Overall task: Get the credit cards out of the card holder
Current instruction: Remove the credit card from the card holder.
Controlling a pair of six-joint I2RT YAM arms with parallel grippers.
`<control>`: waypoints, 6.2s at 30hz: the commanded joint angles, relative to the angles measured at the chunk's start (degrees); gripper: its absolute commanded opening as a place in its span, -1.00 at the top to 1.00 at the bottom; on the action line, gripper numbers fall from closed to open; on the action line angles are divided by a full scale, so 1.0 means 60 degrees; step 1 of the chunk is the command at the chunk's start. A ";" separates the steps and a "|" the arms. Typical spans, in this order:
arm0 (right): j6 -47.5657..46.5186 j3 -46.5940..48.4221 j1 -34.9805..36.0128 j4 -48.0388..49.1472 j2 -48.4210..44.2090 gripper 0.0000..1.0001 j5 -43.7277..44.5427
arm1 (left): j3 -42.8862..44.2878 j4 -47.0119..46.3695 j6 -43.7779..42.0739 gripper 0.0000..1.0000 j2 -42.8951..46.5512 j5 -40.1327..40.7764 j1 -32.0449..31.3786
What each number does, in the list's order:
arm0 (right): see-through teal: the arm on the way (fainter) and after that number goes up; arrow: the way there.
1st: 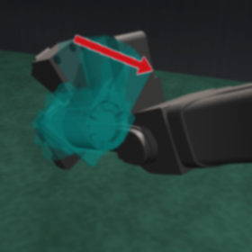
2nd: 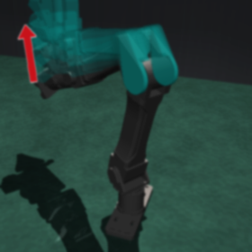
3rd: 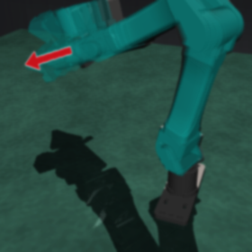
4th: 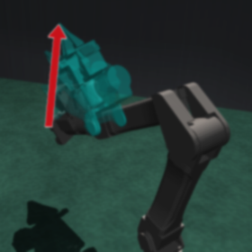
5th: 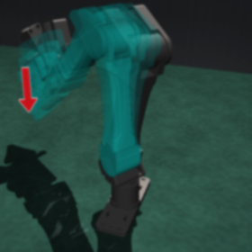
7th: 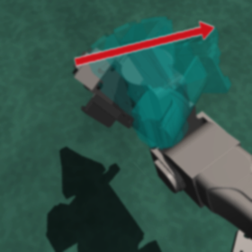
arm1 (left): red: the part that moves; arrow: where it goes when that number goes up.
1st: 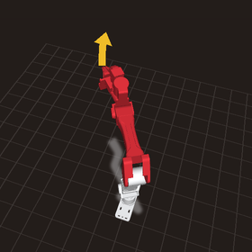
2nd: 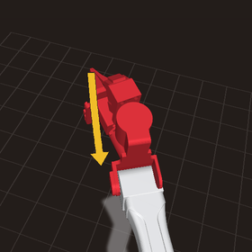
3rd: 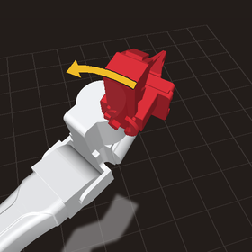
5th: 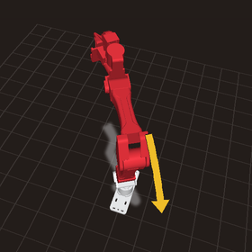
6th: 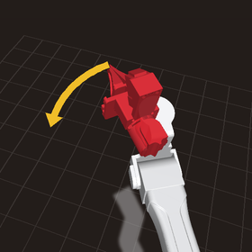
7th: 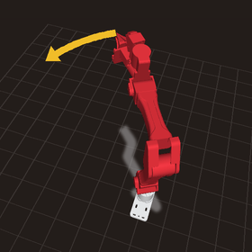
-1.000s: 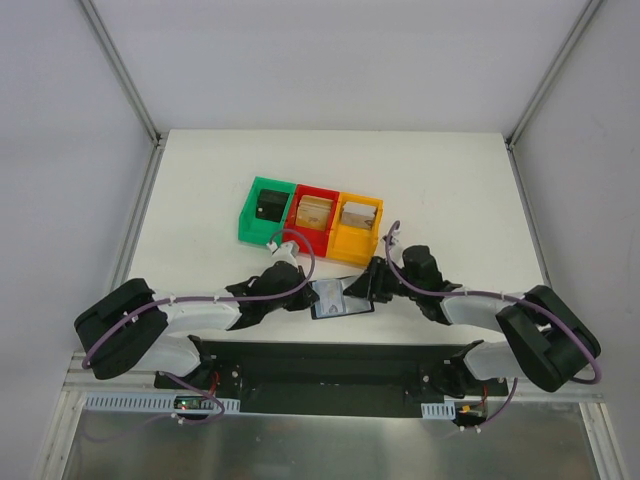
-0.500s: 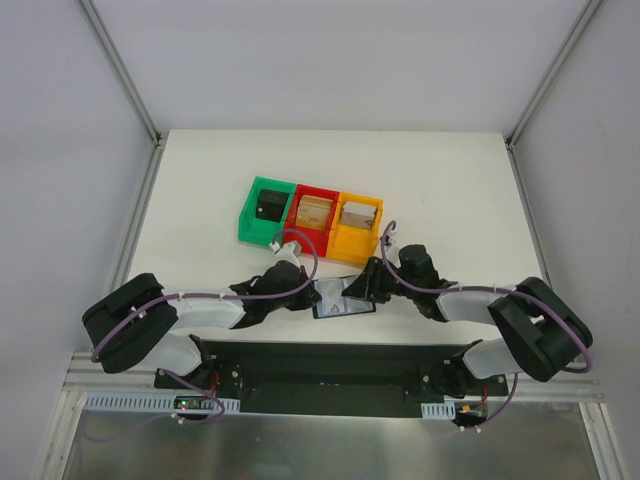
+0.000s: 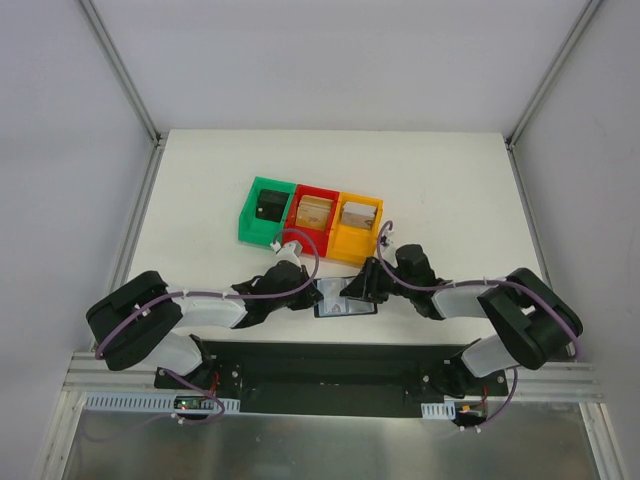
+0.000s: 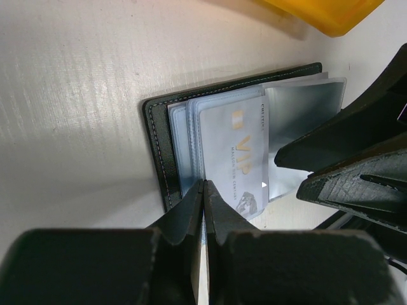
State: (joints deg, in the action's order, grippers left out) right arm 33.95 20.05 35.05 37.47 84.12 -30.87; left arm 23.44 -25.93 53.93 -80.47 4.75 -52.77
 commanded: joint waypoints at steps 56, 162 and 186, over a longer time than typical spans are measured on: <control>0.1080 -0.0061 0.0062 0.2442 0.1376 0.13 -0.0494 | -0.0201 -0.0131 0.0328 1.00 -0.0666 -0.0280 0.0065; 0.0891 -0.0325 -0.0040 0.1770 0.1304 0.99 -0.0260 | -0.0845 0.0235 0.1148 1.00 -0.0286 0.0247 -0.0492; 0.0024 -0.0251 -0.0216 -0.0123 0.0058 0.41 -0.0143 | -0.0816 0.0704 0.1382 1.00 -0.0212 0.0541 -0.0491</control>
State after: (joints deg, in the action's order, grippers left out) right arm 34.39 17.89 33.98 36.84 87.00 -31.88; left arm 19.97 -29.69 62.67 -80.95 7.97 -54.81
